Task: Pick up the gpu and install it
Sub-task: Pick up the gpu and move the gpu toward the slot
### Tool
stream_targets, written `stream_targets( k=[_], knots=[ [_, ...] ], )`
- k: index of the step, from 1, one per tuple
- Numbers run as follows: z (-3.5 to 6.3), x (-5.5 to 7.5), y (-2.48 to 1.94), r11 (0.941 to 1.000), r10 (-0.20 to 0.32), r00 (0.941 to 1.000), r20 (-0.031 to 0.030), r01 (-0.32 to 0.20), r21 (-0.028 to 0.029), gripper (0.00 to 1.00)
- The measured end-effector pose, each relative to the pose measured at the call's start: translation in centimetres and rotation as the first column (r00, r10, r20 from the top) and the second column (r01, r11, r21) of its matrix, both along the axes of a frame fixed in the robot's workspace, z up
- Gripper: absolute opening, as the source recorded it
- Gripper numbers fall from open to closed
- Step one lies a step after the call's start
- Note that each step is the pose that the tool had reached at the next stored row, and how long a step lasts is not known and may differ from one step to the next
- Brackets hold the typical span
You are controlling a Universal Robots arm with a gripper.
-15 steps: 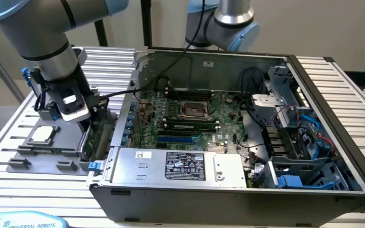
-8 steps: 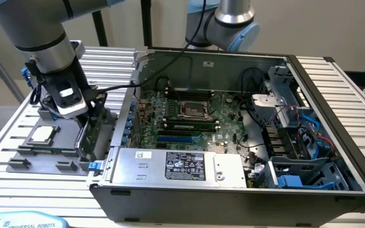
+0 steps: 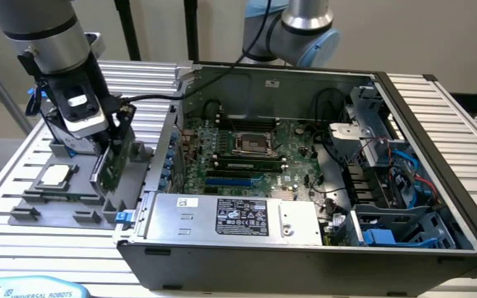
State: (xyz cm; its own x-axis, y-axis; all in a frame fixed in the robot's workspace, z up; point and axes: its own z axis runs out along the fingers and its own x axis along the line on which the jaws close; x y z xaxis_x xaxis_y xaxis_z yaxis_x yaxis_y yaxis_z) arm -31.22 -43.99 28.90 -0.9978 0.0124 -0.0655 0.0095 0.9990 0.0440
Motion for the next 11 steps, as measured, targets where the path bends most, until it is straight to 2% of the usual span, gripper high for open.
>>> stream_targets(
  k=[11],
  knots=[
    [5.03,0.4,-0.01,1.0,0.0,1.0,-0.0071,0.0,0.0,0.27]
  ],
)
